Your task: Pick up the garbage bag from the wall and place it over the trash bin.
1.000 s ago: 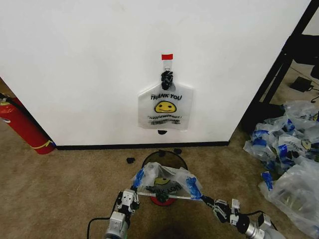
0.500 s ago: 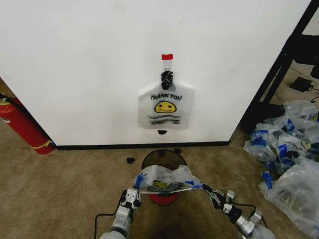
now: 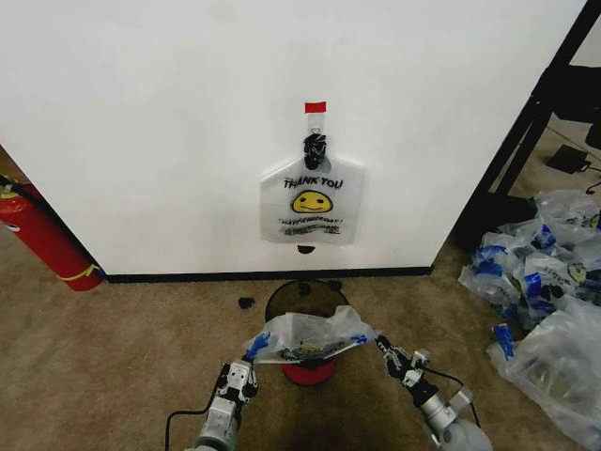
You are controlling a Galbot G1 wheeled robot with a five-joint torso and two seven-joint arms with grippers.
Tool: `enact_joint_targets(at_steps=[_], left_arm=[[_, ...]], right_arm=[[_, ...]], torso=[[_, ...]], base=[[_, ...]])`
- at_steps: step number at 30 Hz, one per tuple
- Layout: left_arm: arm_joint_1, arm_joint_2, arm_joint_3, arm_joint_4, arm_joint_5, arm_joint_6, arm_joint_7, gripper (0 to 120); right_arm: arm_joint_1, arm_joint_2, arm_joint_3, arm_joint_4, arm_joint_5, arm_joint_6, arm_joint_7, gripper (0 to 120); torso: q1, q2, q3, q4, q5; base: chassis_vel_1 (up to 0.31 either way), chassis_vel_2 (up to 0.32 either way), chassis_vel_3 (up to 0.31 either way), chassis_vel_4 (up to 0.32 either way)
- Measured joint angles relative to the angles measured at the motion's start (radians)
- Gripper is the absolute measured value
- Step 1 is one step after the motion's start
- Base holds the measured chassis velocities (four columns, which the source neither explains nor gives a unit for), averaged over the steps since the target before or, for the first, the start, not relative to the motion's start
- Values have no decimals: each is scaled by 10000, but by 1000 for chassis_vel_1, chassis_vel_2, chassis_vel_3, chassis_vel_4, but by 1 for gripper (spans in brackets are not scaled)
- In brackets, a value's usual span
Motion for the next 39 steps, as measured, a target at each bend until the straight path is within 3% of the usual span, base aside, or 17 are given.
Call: enact_joint_targets(at_steps=[5, 7, 17, 21, 23, 26, 31, 33, 34, 36, 39], left_arm=[[225, 28, 224, -406, 51, -13, 196, 11], [394, 105, 255, -604, 204, 135, 495, 23], [1052, 709, -96, -956, 1301, 540, 1350, 54], [1397, 977, -553, -1172, 1979, 70, 1627, 73], [1496, 1029, -685, -1278, 2133, -93, 1686, 76], [2060, 1422, -1209, -2073, 2561, -701, 1953, 91], [2679, 2072, -1739, -3272, 2820, -1272, 2566, 100], [2658, 2223, -1981, -3612, 2690, -1388, 2815, 100], [2282, 2450, -2326, -3892, 1999, -1471, 3222, 100], [2209, 2497, -2354, -3898, 1860, -1468, 3274, 100], [754, 3318, -2430, -3514, -325, -1148, 4022, 100]], right_arm=[[-304, -254, 224, 228, -232, 11, -1075, 22], [-411, -438, 420, 262, -415, -133, -1795, 32], [-285, -1156, 1020, 194, -879, -511, -3380, 64], [-287, -1430, 1248, 564, -846, -815, -4322, 83], [-328, -1452, 1324, 682, -844, -908, -4571, 86], [-631, -1533, 1902, 1359, -897, -1415, -5769, 98], [-740, -1561, 2480, 2263, -894, -1471, -6507, 100], [-582, -1575, 2396, 2497, -735, -1318, -6286, 100], [-209, -1568, 2120, 2770, -611, -964, -5497, 100], [-192, -1564, 2109, 2785, -611, -935, -5442, 100], [-17, -1462, 1950, 3066, -738, -176, -4185, 100]], torso=[[0, 0, 0, 0, 0], [0, 0, 0, 0, 0], [0, 0, -1, 2, -2], [0, 0, 0, 1, -2], [0, 0, 0, 1, -2], [0, 0, 0, -1, -1], [-1, 1, -1, -1, -2], [-1, 1, -1, -5, -1], [-1, 0, -1, 12, 0], [-1, 1, -1, 16, 0], [0, 0, 1, 9, -9]], base=[[0, 0, 0, 0], [0, 0, 0, 0], [0, 0, 0, 0], [0, 0, 0, 0], [0, 0, 0, 0], [0, 0, 0, 0], [0, 0, 0, 0], [0, 0, 0, 0], [0, 0, 0, 0], [0, 0, 0, 0], [0, 0, 0, 0]])
